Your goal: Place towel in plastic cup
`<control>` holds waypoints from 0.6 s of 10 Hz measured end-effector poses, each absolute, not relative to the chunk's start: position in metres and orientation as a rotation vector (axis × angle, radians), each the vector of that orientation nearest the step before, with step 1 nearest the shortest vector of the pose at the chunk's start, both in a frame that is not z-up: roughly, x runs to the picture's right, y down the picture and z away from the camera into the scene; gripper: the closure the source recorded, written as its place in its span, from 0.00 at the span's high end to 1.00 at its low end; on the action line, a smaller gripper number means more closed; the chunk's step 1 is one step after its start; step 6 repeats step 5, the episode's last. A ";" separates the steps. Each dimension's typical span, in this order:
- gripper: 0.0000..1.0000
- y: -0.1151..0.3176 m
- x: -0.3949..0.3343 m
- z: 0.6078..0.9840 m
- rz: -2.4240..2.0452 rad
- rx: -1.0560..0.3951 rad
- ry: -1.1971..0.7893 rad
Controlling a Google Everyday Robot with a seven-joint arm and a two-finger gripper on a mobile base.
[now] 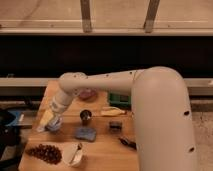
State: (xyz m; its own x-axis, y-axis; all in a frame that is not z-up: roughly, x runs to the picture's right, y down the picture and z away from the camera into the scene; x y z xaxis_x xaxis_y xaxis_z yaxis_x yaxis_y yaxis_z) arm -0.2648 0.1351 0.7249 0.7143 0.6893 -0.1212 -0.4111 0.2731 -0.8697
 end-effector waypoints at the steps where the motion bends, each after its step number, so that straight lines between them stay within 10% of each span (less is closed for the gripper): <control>1: 0.78 0.126 -0.261 0.724 0.757 -1.013 -0.295; 6: 0.78 0.064 -0.234 0.715 0.825 -0.768 -0.275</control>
